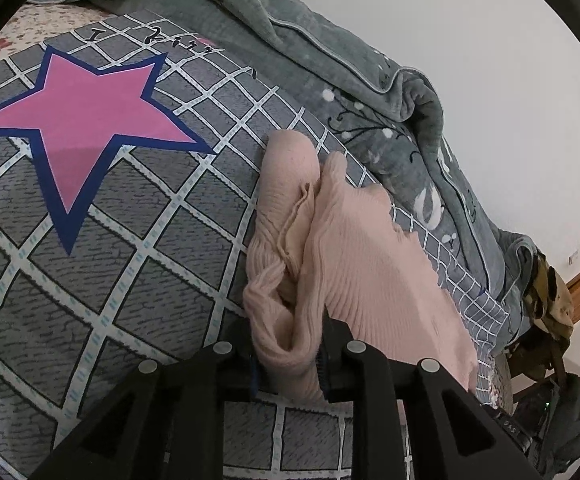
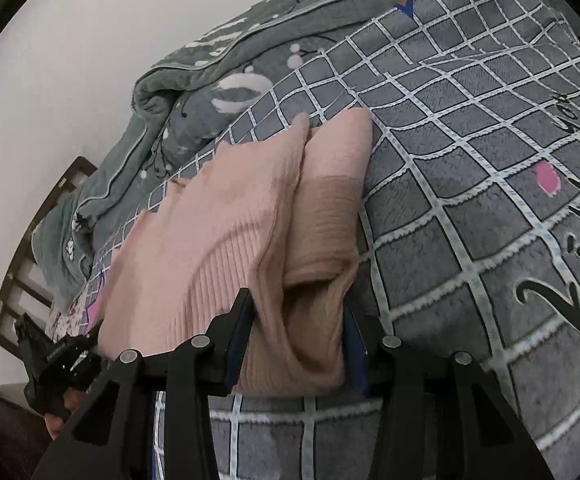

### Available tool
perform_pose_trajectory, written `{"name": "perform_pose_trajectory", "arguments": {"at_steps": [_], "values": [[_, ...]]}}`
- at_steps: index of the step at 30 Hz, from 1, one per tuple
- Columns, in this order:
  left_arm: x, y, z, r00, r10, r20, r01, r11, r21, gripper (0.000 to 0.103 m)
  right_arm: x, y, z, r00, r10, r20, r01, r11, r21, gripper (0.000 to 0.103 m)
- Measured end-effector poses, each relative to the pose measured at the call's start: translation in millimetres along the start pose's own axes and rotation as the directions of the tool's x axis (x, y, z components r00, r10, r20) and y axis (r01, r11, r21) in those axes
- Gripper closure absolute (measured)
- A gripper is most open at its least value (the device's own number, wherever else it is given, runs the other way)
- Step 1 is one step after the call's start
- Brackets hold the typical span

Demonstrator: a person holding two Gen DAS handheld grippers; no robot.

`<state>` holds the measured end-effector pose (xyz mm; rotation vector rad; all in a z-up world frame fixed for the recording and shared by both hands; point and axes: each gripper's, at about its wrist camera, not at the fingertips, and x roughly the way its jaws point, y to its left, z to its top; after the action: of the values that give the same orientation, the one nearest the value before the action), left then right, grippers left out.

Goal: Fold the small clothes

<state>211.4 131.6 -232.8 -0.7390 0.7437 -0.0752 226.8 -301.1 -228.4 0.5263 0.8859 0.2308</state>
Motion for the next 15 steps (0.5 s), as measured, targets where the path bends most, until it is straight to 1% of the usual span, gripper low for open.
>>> {"name": "perform_pose_trajectory", "arguments": {"at_steps": [1, 2, 3, 4, 9, 15], "values": [[-0.2, -0.4, 0.0, 1.000, -0.002, 0.004, 0.002, 1.000, 0.001, 0.085, 1.6, 0.3, 0.1, 1.000, 0.006, -0.008, -0.006, 1.000, 0.000, 0.081], [-0.2, -0.7, 0.1, 1.000, -0.004, 0.006, 0.004, 1.000, 0.000, 0.087, 2.6, 0.2, 0.2, 1.000, 0.012, -0.012, -0.012, 1.000, 0.000, 0.082], [-0.7, -0.4, 0.1, 1.000, -0.009, 0.008, 0.009, 1.000, -0.003, 0.088, 1.8, -0.2, -0.2, 1.000, 0.024, -0.010, -0.024, 1.000, -0.001, 0.087], [-0.9, -0.2, 0.0, 1.000, -0.013, 0.010, 0.013, 1.000, -0.007, 0.090, 1.2, -0.9, -0.2, 0.999, 0.032, -0.011, -0.032, 1.000, 0.000, 0.089], [-4.4, 0.2, -2.9, 1.000, -0.019, 0.024, 0.020, 1.000, -0.024, 0.092, -6.3, -2.3, -2.0, 0.998, 0.054, 0.012, -0.054, 0.999, -0.003, 0.092], [-13.9, -8.4, -11.1, 0.999, -0.010, 0.048, 0.010, 1.000, -0.001, 0.093, -17.2, 0.2, -6.2, 0.998, 0.063, 0.029, -0.062, 0.998, -0.030, 0.093]]}}
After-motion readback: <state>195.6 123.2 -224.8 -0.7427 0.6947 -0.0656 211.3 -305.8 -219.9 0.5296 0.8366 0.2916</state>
